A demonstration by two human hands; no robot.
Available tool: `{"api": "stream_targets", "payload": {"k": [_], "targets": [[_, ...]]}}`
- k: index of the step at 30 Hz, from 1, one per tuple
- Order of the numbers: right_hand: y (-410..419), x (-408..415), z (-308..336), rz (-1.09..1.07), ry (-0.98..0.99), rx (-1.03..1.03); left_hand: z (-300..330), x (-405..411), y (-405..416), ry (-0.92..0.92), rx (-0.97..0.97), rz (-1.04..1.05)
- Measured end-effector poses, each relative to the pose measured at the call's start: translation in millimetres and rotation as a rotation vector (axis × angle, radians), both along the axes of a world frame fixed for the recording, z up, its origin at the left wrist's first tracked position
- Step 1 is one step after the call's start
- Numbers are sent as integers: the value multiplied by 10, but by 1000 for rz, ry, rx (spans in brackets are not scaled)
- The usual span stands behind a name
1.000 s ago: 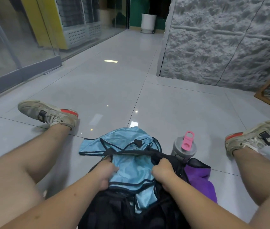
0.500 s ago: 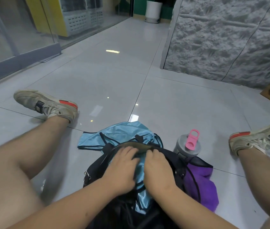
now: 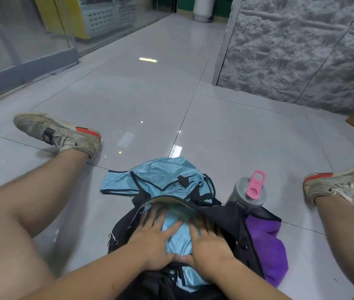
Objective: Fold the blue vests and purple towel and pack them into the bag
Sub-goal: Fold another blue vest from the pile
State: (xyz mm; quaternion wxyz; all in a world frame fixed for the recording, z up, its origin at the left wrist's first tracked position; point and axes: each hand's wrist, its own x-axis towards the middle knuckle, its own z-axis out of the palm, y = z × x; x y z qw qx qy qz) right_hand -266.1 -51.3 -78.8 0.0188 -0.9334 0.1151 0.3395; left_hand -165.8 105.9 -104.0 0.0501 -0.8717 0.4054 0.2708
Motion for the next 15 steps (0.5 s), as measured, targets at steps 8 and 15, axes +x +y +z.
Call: {"api": "stream_targets", "payload": {"k": [8, 15], "targets": [[116, 163, 281, -109, 107, 99, 288, -50, -89, 25, 29, -19], [-148, 588, 1004, -195, -482, 409, 971, 317, -340, 133, -853, 271]]}}
